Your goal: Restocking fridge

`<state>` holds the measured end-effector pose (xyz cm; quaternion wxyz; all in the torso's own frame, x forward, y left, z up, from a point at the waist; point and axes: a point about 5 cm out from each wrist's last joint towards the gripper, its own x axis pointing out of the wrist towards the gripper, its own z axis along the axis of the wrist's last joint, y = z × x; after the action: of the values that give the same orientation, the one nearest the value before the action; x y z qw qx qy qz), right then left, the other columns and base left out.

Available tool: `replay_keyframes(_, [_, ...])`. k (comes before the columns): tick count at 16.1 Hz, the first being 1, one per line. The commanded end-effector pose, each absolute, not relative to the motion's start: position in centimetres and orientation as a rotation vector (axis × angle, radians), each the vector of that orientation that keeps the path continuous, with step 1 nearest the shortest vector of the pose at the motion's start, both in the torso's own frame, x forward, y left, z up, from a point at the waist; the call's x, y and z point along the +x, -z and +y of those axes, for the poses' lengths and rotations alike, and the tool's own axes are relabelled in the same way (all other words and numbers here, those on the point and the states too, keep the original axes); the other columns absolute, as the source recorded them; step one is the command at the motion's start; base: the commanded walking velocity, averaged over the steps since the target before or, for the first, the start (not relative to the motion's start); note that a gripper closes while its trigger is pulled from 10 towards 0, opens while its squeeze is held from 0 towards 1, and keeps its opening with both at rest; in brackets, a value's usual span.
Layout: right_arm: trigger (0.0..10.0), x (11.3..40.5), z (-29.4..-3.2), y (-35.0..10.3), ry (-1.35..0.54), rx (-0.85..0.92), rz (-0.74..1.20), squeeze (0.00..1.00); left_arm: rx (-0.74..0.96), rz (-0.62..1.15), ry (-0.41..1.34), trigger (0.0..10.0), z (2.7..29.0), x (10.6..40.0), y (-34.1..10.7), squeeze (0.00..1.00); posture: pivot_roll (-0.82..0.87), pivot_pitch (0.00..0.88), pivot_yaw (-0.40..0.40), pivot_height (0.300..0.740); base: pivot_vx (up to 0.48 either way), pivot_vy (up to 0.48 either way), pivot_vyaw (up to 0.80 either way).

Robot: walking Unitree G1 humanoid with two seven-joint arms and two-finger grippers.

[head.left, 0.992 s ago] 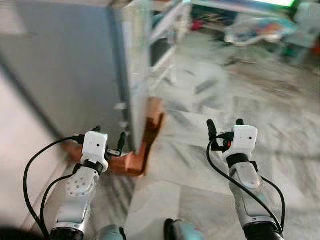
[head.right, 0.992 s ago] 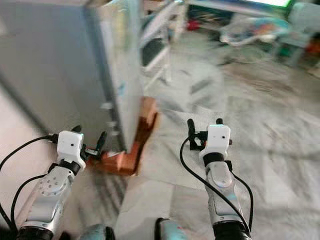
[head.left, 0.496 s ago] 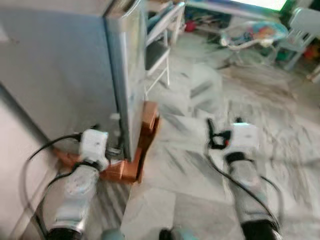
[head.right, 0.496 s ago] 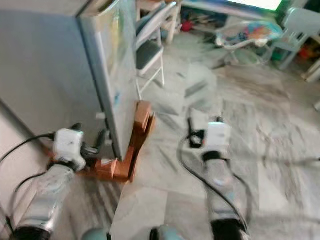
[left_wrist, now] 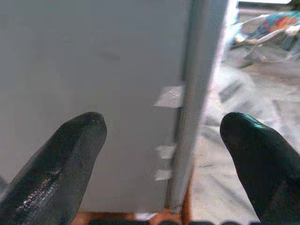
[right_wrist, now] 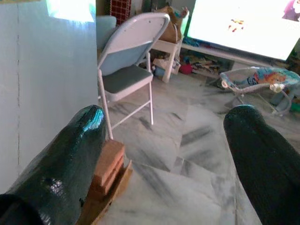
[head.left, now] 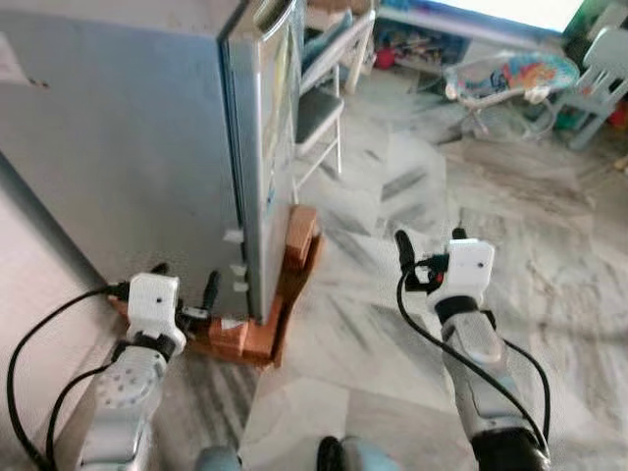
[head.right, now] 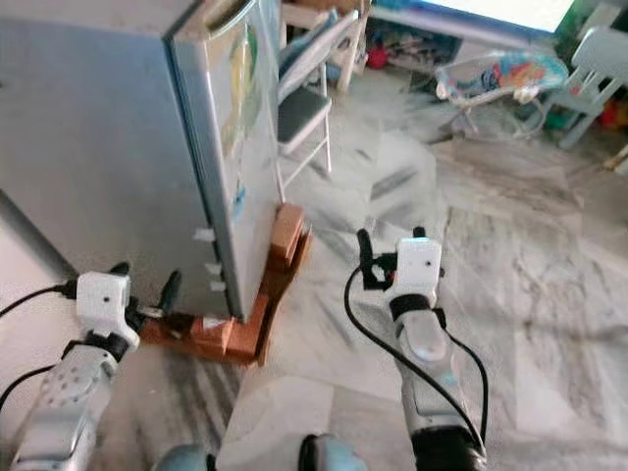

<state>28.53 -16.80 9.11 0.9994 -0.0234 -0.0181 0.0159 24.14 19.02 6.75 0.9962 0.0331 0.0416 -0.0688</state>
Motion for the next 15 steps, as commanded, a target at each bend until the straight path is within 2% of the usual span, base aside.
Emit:
replay_keyframes(1, [10.0,28.3,-17.9,-9.1,-0.002,-0.058,-0.029,0.00,0.039,0.068,0.155,10.0,18.4,24.3,-7.4,0.00,0.10,0.109,-0.096,0.740,0.000,0.000,-0.80])
replay_keyframes(7, [10.0,28.6,-17.0,-9.5,-0.042,-0.077,-0.042,0.00,0.068,0.046,0.173,10.0,17.7,24.7,-7.9,0.00,0.09,0.114,-0.096,0.740,0.042,0.000,-0.80])
replay_keyframes(15, [10.0,28.7,-17.0,-9.1,-0.050,-0.086,-0.023,0.00,0.065,0.064,0.186,10.0,17.2,24.2,-7.4,0.00,0.10,0.110,-0.108,0.740,0.338,0.000,0.00])
